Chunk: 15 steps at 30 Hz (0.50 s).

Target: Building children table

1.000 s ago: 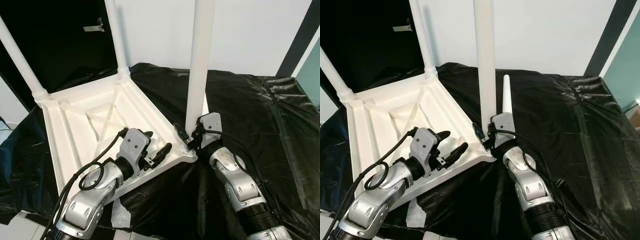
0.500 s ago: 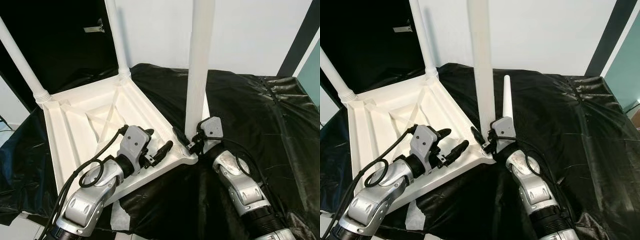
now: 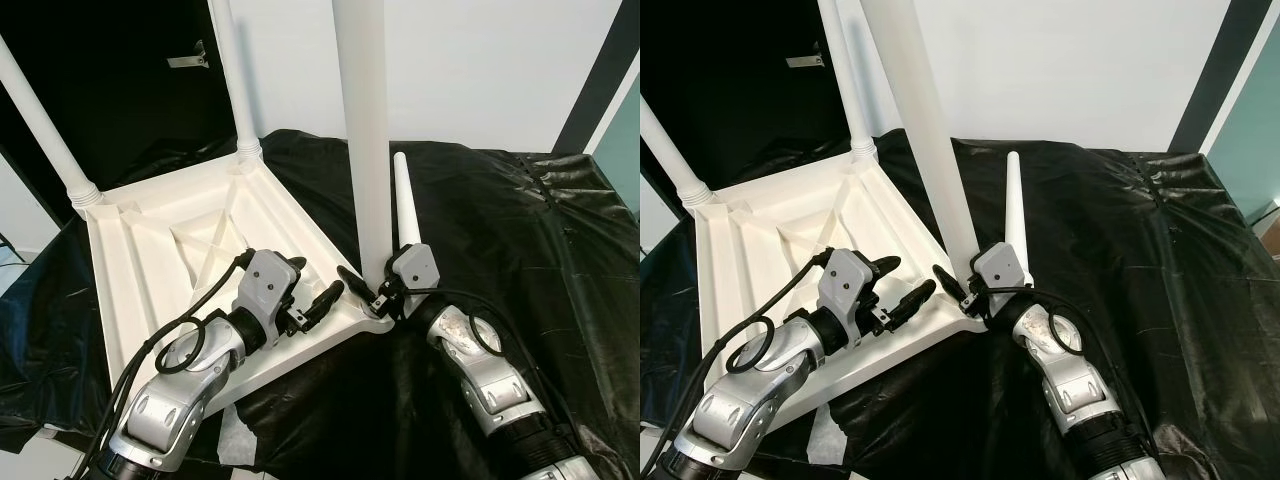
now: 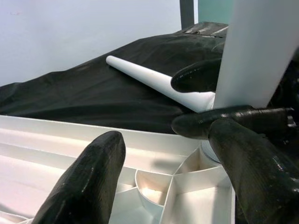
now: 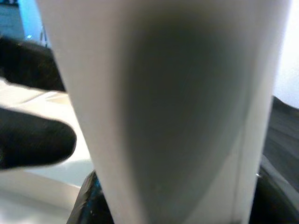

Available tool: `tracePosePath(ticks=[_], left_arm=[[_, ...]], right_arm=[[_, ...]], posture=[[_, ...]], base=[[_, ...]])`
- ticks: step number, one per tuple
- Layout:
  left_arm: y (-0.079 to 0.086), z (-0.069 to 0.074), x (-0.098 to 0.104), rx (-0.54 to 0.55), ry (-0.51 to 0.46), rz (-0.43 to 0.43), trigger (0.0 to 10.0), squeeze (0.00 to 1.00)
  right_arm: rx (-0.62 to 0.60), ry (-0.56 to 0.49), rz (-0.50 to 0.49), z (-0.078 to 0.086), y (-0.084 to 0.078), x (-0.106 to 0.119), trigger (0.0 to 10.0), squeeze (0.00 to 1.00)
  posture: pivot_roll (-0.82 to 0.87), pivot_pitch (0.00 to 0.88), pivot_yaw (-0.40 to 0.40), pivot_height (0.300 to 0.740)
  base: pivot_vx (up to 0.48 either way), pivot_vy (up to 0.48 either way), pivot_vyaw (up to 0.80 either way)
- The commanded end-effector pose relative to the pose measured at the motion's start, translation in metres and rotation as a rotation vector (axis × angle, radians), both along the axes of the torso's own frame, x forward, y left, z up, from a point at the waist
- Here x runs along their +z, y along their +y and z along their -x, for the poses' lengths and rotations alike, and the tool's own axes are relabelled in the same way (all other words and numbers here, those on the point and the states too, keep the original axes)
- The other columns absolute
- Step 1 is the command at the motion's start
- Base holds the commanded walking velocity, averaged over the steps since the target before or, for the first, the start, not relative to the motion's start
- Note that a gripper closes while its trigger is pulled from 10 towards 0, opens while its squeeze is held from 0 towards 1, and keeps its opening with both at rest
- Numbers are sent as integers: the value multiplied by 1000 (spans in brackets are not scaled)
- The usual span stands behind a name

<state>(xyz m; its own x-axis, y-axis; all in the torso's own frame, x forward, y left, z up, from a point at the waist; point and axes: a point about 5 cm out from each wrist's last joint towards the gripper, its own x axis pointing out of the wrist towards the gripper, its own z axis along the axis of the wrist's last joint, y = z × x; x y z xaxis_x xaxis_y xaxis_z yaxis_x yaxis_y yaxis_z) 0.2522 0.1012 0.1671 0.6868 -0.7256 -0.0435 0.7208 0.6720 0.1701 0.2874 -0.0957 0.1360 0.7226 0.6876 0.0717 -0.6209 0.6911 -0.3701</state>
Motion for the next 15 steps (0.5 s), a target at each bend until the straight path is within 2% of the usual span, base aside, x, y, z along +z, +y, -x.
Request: tracePosePath(ticks=[1, 14, 15], left_arm=[[-2, 3, 5, -92, 0, -10, 10000, 0], [-3, 4, 5, -97, -1, -11, 10000, 0], [-4, 4, 6, -99, -1, -11, 10000, 0]], right_arm=[[29, 131, 74, 8, 1, -31, 10000, 0], [48, 139, 99, 11, -4, -39, 10000, 0], [40, 166, 54, 11, -4, -39, 10000, 0]], posture=[[9, 0, 33, 740], [10, 0, 32, 740], [13, 0, 32, 740]], base=[[0, 0, 0], [0, 0, 0], [0, 0, 0]])
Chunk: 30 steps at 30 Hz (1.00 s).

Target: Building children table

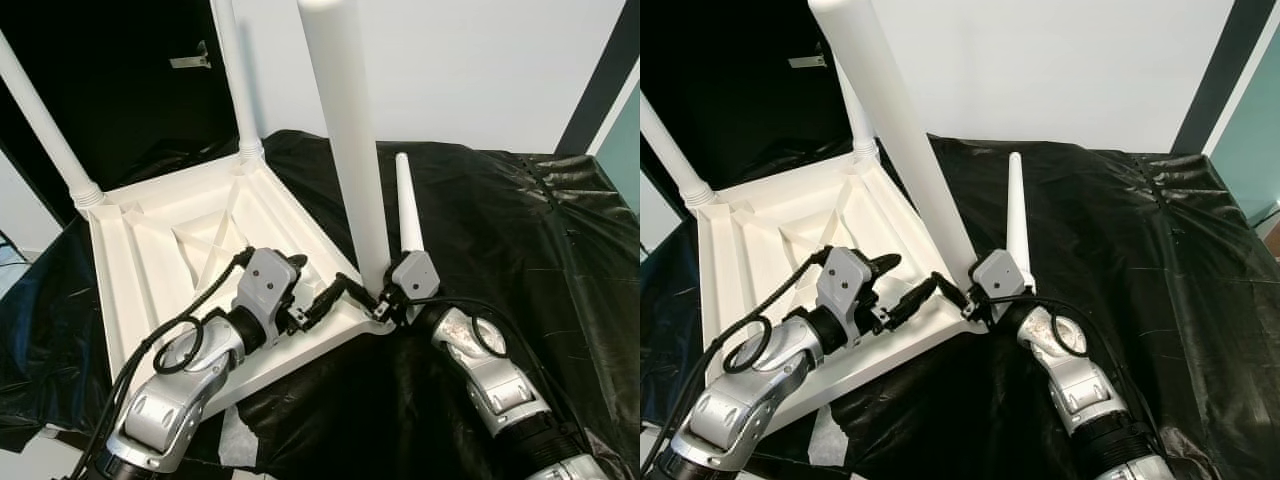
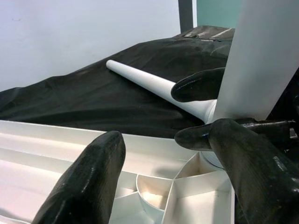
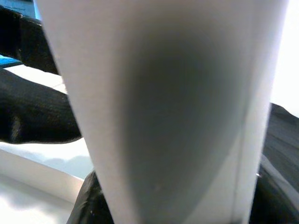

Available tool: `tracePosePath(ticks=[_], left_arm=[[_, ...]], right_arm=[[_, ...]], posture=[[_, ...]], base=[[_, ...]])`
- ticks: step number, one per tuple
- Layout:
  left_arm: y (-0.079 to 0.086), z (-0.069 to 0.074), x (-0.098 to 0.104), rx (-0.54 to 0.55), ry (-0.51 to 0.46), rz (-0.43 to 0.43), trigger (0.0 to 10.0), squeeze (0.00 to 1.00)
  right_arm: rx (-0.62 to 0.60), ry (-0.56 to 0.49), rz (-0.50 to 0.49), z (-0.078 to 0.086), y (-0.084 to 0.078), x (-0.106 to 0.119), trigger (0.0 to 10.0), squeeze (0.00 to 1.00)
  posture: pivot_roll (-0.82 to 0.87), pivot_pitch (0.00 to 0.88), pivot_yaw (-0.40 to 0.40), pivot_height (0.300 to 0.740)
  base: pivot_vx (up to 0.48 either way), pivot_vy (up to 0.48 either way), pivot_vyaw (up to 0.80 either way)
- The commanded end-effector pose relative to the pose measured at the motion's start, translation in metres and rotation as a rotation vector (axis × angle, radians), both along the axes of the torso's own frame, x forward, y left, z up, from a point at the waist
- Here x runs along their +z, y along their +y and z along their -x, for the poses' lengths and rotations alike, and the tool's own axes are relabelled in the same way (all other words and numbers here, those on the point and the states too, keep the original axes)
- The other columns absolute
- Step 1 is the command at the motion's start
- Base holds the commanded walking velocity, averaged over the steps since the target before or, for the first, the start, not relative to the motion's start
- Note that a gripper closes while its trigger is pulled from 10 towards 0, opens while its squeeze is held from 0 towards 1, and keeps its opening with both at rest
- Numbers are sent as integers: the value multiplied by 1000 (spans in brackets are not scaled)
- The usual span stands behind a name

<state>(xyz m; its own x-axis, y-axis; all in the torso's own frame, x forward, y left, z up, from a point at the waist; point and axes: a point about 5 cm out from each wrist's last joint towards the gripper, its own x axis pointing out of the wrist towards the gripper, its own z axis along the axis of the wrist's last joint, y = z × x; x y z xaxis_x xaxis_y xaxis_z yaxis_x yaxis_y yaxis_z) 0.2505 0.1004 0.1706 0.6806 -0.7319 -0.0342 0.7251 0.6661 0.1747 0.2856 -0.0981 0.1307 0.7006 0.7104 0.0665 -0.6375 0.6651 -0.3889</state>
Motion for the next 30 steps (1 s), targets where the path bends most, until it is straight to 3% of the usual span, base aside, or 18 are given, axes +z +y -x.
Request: tracePosePath(ticks=[1, 2, 4, 7, 22, 25, 27, 30], left_arm=[[-3, 3, 2, -90, 8, -15, 10000, 0], [-3, 3, 2, -92, 7, -16, 10000, 0], [-3, 3, 2, -92, 7, -16, 10000, 0], [-4, 3, 3, -97, 4, -20, 10000, 0], [-3, 5, 3, -107, 4, -24, 10000, 0], [-3, 5, 3, -107, 4, -24, 10000, 0], [-3, 6, 3, -103, 4, -21, 10000, 0], [-3, 7, 3, -103, 4, -21, 10000, 0]], right_arm=[[8, 176, 39, 9, -1, -34, 10000, 0], [-10, 226, -34, 8, 0, -33, 10000, 0], [-10, 226, -34, 8, 0, -33, 10000, 0], [-45, 329, -179, 4, 5, -29, 10000, 0], [-128, 437, -236, -3, -1, -31, 10000, 0], [-157, 452, -280, -3, -3, -32, 10000, 0], [-232, 447, -420, 1, -8, -33, 10000, 0], [-243, 420, -443, 4, -8, -32, 10000, 0]], posture=[[13, 0, 32, 740], [13, 0, 32, 740], [13, 0, 32, 740], [13, 0, 32, 740], [16, 0, 25, 740], [17, 0, 24, 740], [18, 0, 21, 740], [16, 0, 23, 740]], base=[[0, 0, 0], [0, 0, 0], [0, 0, 0], [0, 0, 0], [0, 0, 0], [0, 0, 0], [0, 0, 0], [0, 0, 0]])
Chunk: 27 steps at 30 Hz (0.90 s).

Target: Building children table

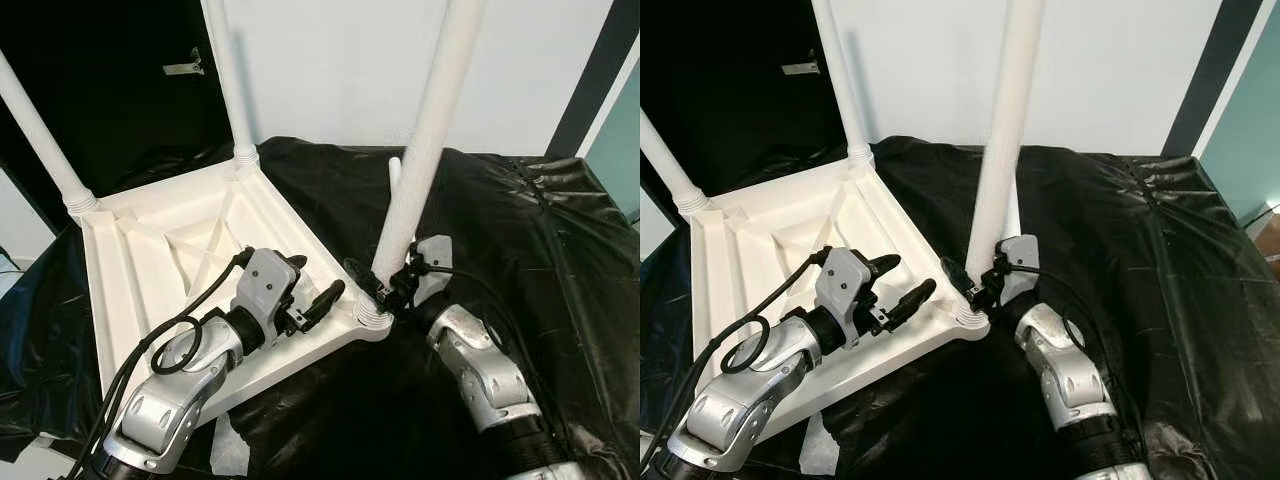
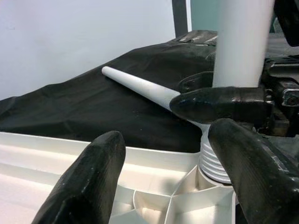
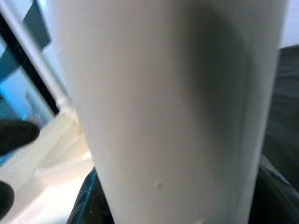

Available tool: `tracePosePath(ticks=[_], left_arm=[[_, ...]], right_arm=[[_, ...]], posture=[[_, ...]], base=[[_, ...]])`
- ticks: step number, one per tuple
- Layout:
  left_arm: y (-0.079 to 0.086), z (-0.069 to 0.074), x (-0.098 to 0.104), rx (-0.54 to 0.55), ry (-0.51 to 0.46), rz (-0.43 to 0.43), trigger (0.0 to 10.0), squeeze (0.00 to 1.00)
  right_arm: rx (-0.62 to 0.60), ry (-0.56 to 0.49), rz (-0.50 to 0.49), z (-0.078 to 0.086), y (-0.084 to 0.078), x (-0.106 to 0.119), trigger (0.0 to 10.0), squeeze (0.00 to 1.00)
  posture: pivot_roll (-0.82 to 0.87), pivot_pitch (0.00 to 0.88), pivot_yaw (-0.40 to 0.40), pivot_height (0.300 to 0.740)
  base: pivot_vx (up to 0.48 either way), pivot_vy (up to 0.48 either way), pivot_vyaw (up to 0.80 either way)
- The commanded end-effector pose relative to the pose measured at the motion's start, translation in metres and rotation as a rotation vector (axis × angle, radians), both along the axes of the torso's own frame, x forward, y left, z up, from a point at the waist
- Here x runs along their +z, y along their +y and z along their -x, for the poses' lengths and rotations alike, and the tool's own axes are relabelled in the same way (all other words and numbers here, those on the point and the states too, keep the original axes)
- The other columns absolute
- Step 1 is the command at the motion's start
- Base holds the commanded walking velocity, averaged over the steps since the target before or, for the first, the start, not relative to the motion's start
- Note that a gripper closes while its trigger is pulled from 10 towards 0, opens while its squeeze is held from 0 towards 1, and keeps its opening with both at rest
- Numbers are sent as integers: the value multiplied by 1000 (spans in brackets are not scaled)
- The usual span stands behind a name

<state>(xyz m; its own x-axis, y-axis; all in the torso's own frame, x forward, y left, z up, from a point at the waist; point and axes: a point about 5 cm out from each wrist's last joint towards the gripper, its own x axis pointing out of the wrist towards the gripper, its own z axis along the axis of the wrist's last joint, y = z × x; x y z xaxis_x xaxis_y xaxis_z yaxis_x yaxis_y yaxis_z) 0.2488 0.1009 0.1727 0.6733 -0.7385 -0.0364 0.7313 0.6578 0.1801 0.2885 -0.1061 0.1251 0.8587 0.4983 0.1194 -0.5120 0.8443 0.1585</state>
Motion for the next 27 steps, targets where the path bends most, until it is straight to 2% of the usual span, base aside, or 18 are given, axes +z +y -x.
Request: tracePosePath(ticks=[1, 4, 8, 10, 11, 14, 16, 21, 27], left_arm=[[-4, 5, 1, -93, 7, -15, 10000, 0], [-4, 5, 2, -96, 6, -15, 10000, 0], [-4, 4, 2, -97, 5, -16, 10000, 0], [-5, 4, 3, -99, 4, -17, 10000, 0], [-5, 4, 3, -99, 4, -17, 10000, 0], [-5, 4, 3, -101, 6, -18, 10000, 0], [-5, 4, 3, -101, 6, -18, 10000, 0], [-4, 4, 4, -98, 4, -16, 10000, 0], [-3, 4, 4, -96, 4, -16, 10000, 0]], right_arm=[[-9, 105, 14, 8, 0, -25, 10000, 0], [-4, 63, 31, 13, 3, -25, 10000, 0], [-5, 64, 26, 14, 4, -26, 10000, 0], [3, 50, 87, 16, 5, -28, 10000, 0], [3, 50, 87, 16, 5, -28, 10000, 0], [60, 25, 206, 19, 6, -33, 10000, 0], [60, 25, 206, 19, 6, -33, 10000, 0], [143, -4, 336, 23, 9, -40, 10000, 0], [183, -13, 372, 26, 12, -42, 10000, 0]], posture=[[14, 0, 25, 740], [13, 0, 27, 740], [12, 0, 29, 740], [12, 0, 32, 740], [12, 0, 32, 740], [12, 0, 32, 740], [12, 0, 32, 740], [13, 0, 32, 740], [14, 0, 33, 740]], base=[[0, 0, 0], [0, 0, 0], [0, 0, 0], [0, 0, 0], [0, 0, 0], [0, 0, 0], [0, 0, 0], [0, 0, 0], [0, 0, 0]])
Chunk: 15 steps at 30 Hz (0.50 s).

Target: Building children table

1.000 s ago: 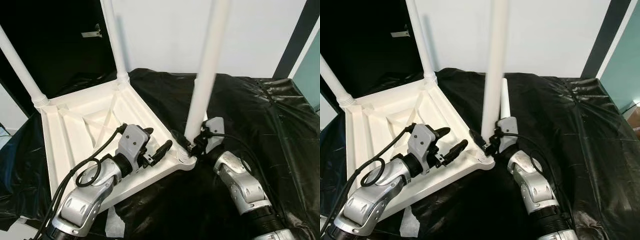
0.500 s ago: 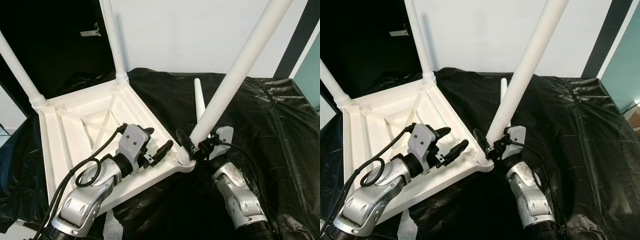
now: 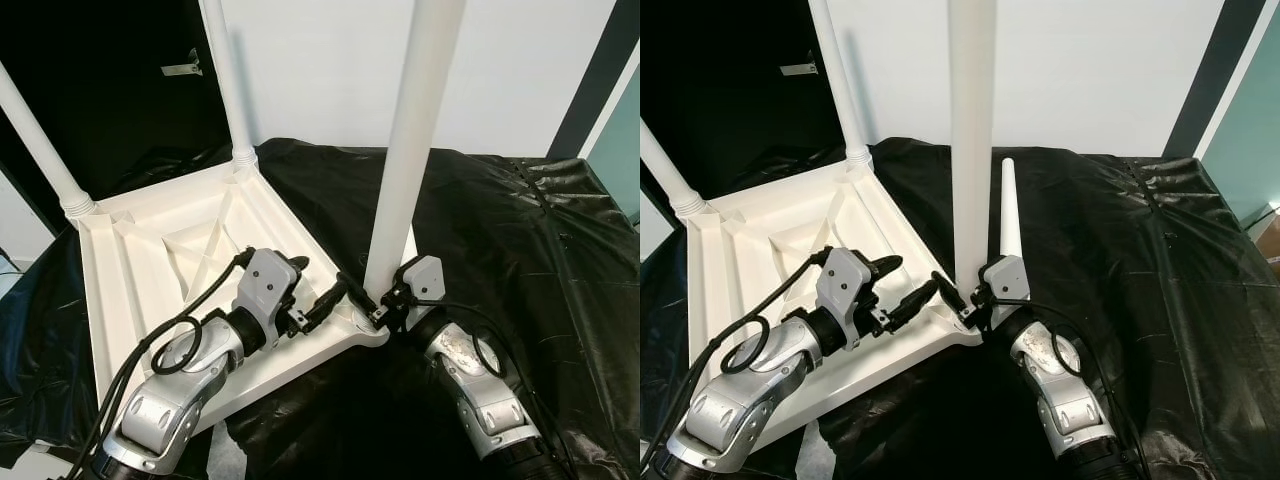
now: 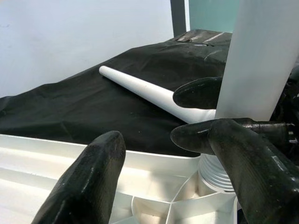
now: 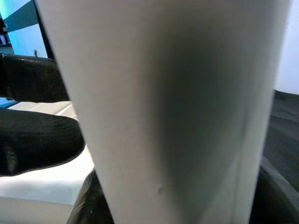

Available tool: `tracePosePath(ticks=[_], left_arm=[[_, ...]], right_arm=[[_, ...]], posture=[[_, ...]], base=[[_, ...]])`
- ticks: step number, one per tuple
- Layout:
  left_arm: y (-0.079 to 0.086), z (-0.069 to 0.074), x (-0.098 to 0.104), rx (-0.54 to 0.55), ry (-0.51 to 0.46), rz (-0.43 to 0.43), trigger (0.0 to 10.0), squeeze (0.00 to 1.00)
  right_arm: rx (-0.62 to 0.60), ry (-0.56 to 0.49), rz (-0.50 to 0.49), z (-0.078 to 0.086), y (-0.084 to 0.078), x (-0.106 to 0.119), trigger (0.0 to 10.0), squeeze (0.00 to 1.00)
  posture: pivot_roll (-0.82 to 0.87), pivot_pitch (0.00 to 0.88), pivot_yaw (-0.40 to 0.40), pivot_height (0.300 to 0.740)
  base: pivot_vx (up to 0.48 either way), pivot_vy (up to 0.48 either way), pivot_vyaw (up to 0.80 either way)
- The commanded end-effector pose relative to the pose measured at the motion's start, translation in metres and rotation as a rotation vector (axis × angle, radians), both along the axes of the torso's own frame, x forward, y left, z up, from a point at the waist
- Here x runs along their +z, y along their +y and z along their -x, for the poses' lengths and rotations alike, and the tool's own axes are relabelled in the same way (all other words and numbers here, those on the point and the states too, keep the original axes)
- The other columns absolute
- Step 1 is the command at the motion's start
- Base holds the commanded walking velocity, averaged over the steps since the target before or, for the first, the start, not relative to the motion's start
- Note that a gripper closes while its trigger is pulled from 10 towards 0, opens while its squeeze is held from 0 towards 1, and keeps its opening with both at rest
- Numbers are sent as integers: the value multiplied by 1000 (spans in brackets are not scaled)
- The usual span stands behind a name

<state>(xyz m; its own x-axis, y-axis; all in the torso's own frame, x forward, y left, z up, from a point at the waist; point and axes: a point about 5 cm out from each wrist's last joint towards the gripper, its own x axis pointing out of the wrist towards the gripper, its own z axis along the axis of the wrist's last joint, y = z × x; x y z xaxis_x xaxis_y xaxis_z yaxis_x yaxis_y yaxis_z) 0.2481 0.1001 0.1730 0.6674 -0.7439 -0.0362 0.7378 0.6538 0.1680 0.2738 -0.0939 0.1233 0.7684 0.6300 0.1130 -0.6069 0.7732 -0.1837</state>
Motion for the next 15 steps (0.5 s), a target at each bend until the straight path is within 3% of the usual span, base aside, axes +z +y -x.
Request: tracePosePath(ticks=[1, 15], left_arm=[[-2, 4, 4, -89, -5, -24, 10000, 0], [0, 2, 6, -85, -6, -25, 10000, 0]], right_arm=[[30, 178, 101, 11, 0, -41, 10000, 0], [183, 45, 315, 17, 3, -39, 10000, 0]], posture=[[14, 0, 33, 740], [10, 0, 43, 740]], base=[[0, 0, 0], [0, 0, 0]])
